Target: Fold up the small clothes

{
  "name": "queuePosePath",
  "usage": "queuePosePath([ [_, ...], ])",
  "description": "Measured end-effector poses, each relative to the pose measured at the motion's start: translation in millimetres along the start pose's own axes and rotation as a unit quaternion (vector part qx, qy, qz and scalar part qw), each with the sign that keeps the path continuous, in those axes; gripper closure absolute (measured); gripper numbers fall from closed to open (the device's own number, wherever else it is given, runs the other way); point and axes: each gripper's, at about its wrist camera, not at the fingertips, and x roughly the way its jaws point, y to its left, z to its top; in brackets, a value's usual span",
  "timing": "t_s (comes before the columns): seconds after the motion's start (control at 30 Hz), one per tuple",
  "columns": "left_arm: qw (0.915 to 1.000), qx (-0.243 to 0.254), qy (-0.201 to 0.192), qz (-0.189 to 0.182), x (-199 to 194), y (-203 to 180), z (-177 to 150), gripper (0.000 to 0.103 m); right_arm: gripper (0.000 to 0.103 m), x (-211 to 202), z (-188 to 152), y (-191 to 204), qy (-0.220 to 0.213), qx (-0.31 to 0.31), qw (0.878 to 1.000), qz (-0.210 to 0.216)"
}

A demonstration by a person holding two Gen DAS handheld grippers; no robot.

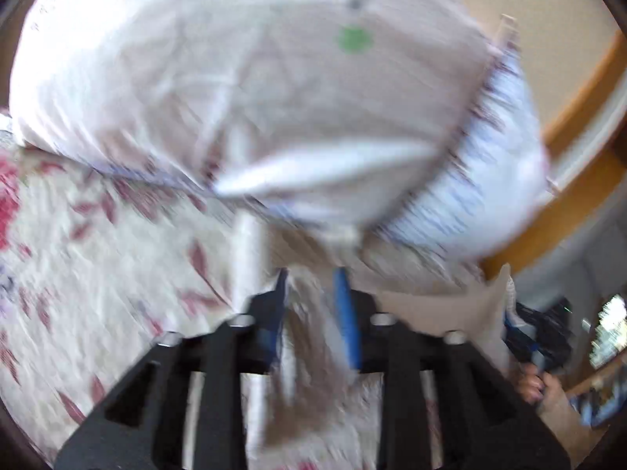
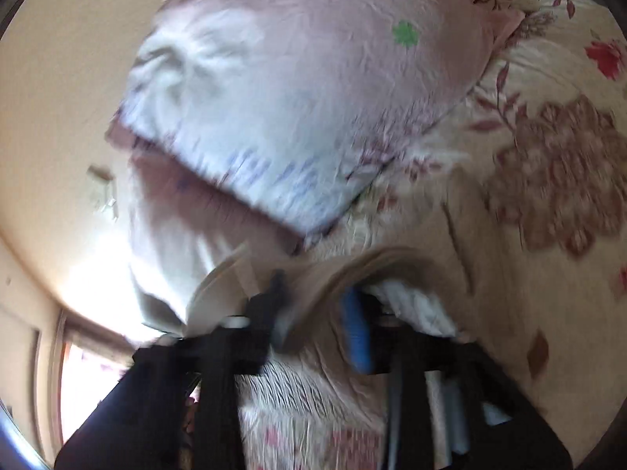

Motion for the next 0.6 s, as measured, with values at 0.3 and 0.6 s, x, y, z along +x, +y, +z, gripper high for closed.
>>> queuePosePath([
  [0.3, 0.9959, -0.030, 0.084, -0.016, 25.9, 40.2, -27.5, 0.033, 0.033, -8.8, -32.7, -38.5, 0.018, 0.024, 0.997, -0.066],
  [0.6, 0.9871, -0.110, 0.110, -0.039, 81.0, 35.2, -41.2, 0.080, 0.033, -19.4, -33.7, -35.6, 0.022, 0.014, 0.998, -0.057],
])
